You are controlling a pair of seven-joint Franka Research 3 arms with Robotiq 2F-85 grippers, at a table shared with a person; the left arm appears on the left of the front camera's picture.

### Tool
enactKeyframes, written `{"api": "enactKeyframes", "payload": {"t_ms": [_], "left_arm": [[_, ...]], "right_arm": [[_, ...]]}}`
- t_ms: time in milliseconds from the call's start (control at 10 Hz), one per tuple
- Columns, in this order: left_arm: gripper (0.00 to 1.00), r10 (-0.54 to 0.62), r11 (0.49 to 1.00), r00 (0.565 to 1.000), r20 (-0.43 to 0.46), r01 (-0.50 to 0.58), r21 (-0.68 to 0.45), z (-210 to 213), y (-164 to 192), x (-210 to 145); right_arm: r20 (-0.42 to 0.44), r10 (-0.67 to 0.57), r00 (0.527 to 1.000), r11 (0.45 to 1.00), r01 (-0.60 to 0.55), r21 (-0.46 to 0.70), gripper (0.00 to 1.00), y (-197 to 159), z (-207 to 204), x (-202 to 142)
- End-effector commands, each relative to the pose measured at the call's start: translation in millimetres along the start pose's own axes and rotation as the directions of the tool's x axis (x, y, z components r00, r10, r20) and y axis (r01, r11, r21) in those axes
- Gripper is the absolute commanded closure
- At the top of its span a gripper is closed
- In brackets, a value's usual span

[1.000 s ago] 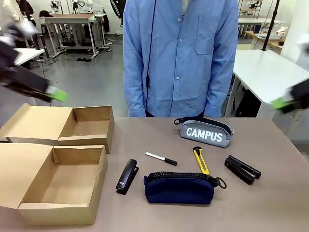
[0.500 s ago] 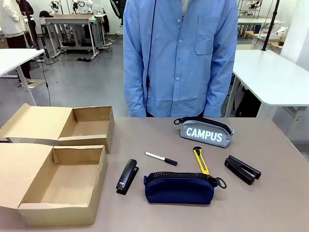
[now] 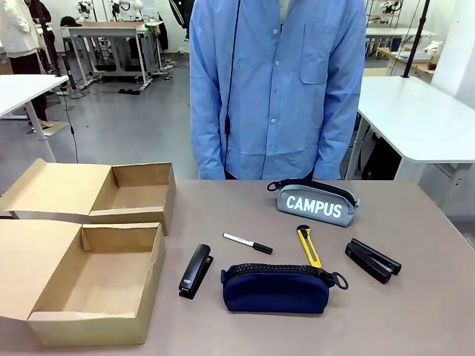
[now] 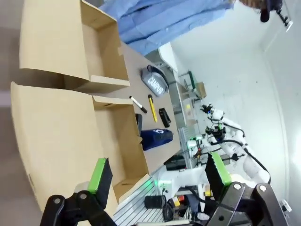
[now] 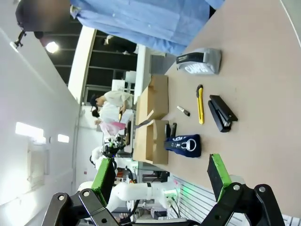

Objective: Place items inside the box.
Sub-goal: Pick up a Pencil pouch or Stapler and place it inside the Mailer Box closest to the robot.

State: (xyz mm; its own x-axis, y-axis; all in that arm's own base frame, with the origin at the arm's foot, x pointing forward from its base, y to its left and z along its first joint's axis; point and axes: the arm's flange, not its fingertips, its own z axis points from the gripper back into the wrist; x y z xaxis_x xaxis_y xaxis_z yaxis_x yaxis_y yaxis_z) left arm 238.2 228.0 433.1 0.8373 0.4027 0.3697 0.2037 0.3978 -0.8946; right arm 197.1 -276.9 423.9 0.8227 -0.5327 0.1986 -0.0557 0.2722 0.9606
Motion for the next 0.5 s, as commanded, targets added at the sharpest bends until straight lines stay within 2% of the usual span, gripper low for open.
{"api": "enactKeyframes", "payload": {"t_ms": [0,300,400], "left_arm": [[0.0,-0.034,0.999,0.999,0.009,0.034,0.0,8.1,-3.1,-2.6],[0.0,-0.034,0.999,0.999,0.009,0.034,0.0,8.1,-3.1,-2.6],[0.0,-0.034,0.999,0.999,0.009,0.034,0.0,8.1,-3.1,-2.6]], "right_arm": [[0.009,0.036,0.999,0.999,-0.036,0.004,0.0,3.8,4.1,-2.2],[-0.009,0.009,1.0,1.0,-0.009,-0.007,0.0,3.6,4.2,-4.9],[-0.109,0.138,0.984,0.989,-0.142,-0.029,0.0,22.5,-24.0,-19.5]]}}
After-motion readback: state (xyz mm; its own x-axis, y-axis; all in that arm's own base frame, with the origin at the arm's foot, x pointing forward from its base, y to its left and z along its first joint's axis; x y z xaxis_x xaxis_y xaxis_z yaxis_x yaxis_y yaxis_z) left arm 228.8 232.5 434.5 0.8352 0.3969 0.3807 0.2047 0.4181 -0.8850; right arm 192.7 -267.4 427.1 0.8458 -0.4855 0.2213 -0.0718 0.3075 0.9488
